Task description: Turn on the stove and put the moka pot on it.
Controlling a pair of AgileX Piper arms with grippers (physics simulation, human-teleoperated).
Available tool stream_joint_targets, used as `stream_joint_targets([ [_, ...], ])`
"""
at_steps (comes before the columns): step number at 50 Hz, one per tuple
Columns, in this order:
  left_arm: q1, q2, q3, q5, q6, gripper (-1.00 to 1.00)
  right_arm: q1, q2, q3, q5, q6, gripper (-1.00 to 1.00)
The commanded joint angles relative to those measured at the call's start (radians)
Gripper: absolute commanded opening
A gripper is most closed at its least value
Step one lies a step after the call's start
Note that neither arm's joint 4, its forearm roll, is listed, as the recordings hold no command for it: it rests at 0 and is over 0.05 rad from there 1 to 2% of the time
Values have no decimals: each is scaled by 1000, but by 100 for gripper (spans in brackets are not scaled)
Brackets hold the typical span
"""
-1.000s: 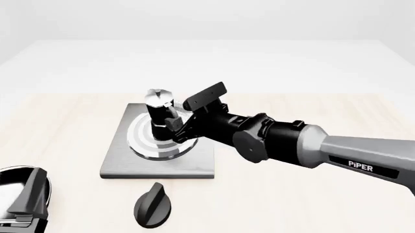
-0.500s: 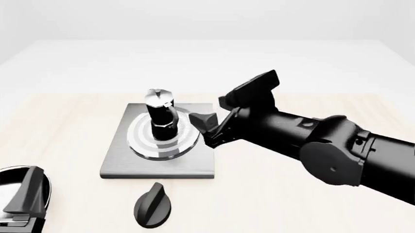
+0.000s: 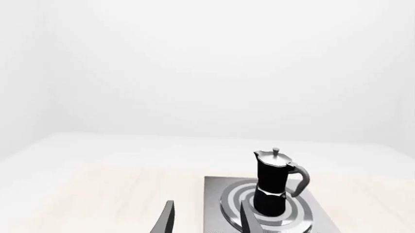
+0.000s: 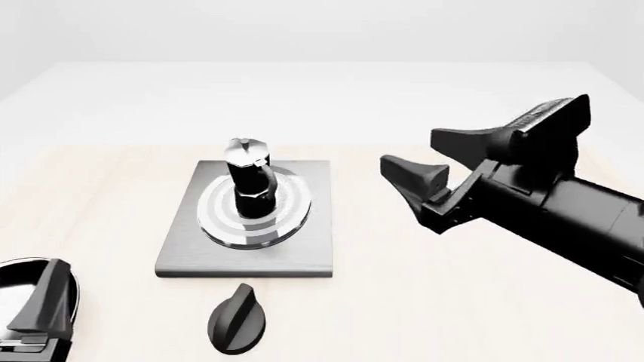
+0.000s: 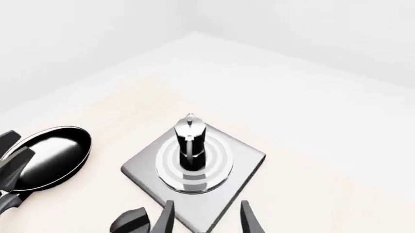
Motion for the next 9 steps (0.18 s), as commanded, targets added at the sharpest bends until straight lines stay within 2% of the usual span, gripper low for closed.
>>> stream_joint_targets([
  [1,-7,0,0,15,-4,100,-134,-218,118,-86,-25,100],
  [6,-4,0,0,28,-10,100,-194,-280,165,-122,-4,100],
  [9,0,0,0,37,-17,100,-248,-329,202,-141,30,100],
])
